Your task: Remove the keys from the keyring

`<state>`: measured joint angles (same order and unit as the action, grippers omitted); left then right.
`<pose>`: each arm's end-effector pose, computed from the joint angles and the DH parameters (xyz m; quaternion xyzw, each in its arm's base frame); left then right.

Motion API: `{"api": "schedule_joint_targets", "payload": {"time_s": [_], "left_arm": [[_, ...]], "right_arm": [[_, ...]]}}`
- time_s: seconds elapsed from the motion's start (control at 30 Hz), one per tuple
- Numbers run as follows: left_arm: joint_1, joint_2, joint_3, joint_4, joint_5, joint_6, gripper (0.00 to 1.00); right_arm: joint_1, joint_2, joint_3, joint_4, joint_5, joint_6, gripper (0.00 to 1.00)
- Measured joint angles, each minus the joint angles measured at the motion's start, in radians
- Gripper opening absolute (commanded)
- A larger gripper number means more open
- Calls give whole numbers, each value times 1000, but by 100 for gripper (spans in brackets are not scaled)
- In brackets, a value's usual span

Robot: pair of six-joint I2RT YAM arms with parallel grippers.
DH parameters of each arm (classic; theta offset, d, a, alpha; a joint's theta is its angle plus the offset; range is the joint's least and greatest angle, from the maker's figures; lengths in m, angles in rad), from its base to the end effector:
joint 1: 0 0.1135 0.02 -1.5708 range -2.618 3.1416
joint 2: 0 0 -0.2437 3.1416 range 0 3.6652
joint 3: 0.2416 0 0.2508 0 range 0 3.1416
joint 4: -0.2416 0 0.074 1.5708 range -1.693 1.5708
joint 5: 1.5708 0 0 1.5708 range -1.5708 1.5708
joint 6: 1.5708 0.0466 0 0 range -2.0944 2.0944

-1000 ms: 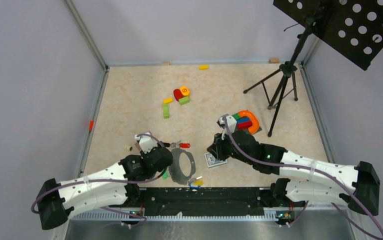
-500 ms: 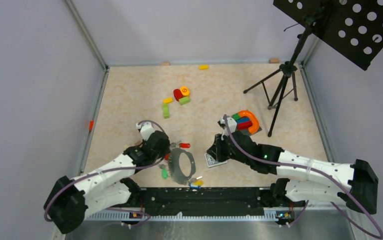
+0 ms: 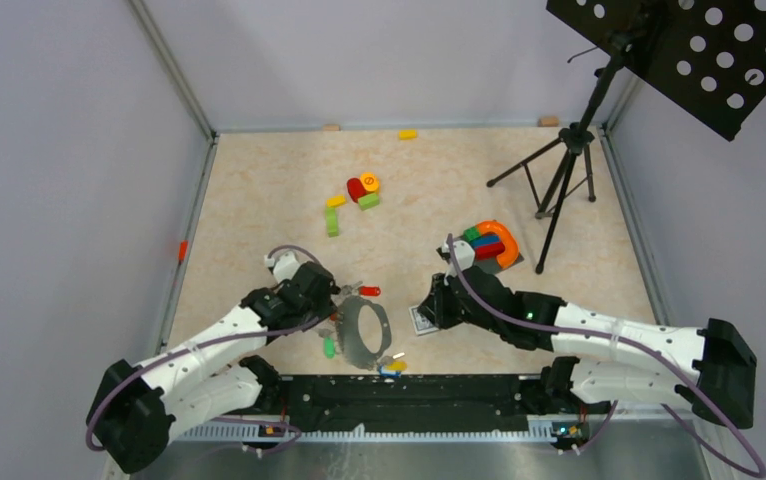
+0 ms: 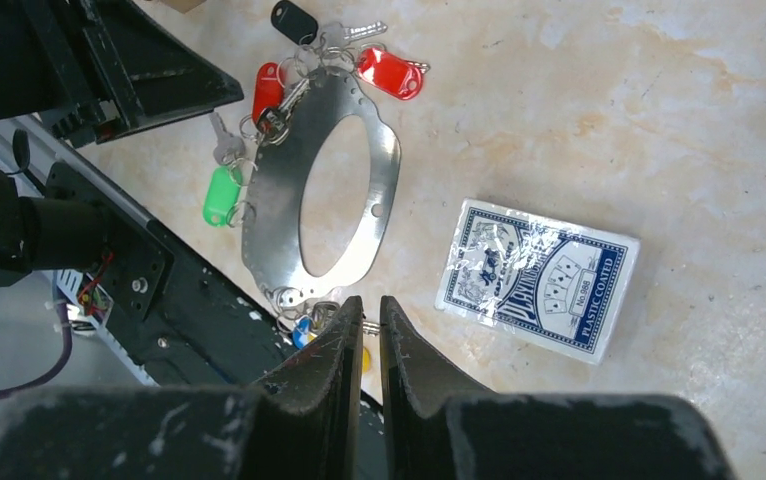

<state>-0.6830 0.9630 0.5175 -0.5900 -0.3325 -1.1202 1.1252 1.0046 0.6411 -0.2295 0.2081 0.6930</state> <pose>0.1544 -0.1060 0.1612 -0.2490 0.9190 -0.1056 0.2870 0.1110 0.2101 0.2218 -0.1406 0.8681 0.3122 0.3594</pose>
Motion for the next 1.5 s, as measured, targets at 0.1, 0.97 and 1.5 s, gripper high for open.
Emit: {"api": "schedule_joint_targets", "payload": {"time_s": [0.1, 0.97, 1.5], "left_arm": [[0, -34, -32, -69, 12, -69, 50], [1, -51, -124, -6, 145, -108, 15], [1, -116, -134, 23, 132, -57, 0]], "right_arm": [[0, 13, 0, 7, -4, 2, 11], [0, 69, 0, 20, -33, 25, 11], [0, 72, -12, 19, -36, 26, 11]]}}
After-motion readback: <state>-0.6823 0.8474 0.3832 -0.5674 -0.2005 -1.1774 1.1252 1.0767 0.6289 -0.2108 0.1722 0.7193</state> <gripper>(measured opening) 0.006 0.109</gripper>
